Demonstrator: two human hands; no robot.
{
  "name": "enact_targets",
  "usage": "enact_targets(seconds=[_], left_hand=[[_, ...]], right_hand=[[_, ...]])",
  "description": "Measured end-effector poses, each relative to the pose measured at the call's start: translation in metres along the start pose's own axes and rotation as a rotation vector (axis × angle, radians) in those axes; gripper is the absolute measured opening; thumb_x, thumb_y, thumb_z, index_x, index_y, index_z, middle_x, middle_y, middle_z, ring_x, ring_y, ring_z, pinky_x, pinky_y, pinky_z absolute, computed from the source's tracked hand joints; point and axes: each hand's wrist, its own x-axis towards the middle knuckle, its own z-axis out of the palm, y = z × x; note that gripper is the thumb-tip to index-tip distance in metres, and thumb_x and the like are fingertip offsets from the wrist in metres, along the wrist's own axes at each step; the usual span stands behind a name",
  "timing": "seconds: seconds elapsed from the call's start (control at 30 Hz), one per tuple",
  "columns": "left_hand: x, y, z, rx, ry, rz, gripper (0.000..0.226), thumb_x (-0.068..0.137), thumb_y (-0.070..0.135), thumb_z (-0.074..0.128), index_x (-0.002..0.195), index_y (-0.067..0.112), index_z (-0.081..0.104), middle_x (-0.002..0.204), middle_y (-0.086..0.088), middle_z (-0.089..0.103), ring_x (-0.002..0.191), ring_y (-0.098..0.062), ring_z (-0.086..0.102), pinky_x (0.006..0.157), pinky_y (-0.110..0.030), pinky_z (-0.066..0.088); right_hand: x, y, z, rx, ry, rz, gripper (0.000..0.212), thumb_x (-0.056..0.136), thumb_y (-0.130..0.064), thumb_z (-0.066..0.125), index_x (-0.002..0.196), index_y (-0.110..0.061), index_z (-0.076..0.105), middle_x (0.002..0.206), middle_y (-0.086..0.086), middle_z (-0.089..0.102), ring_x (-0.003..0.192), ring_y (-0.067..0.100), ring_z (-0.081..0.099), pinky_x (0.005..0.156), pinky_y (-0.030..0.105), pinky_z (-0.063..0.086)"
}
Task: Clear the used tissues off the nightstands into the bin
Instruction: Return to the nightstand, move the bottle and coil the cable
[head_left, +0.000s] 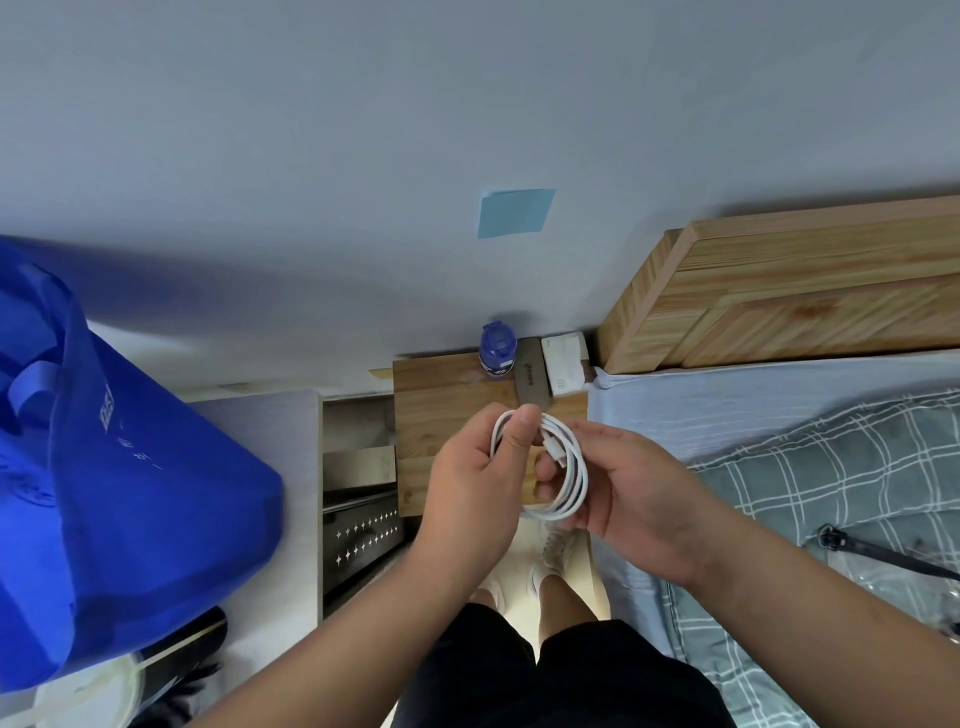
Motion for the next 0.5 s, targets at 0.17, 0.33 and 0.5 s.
enact_targets(seconds=[0.17, 0.33, 0.5], left_hand=[[0.008, -0.008, -0.003, 0.099, -0.001, -0.018, 0.038, 0.104, 0.05, 0.054, 0.078, 0.026, 0.067, 0.072, -0.001, 0.066, 0.06, -0.002, 0.054, 0.057, -0.019, 0.045], [0.01, -0.007, -0.001, 0.051, -0.033, -0.008, 0.014, 0.103, 0.042, 0.062, 0.099, 0.04, 0.076, 0.09, 0.014, 0.078, 0.085, -0.003, 0.072, 0.072, -0.014, 0.055], [0.013, -0.003, -0.007, 0.011, -0.145, -0.049, 0.027, 0.106, 0.04, 0.057, 0.093, 0.023, 0.073, 0.071, 0.007, 0.064, 0.063, -0.011, 0.057, 0.059, -0.025, 0.048]], right_hand=[[-0.008, 0.002, 0.0, -0.128, 0.034, -0.088, 0.031, 0.085, -0.042, 0.073, 0.103, -0.017, 0.082, 0.096, 0.009, 0.077, 0.084, 0.017, 0.07, 0.065, 0.026, 0.055], [-0.012, -0.003, -0.012, -0.208, 0.004, -0.079, 0.03, 0.075, -0.022, 0.083, 0.105, -0.019, 0.081, 0.101, 0.012, 0.077, 0.087, 0.018, 0.07, 0.069, 0.029, 0.056], [-0.014, -0.011, -0.016, -0.43, 0.028, -0.195, 0.034, 0.079, -0.001, 0.071, 0.108, -0.017, 0.078, 0.098, 0.013, 0.077, 0.085, 0.02, 0.071, 0.073, 0.033, 0.059]])
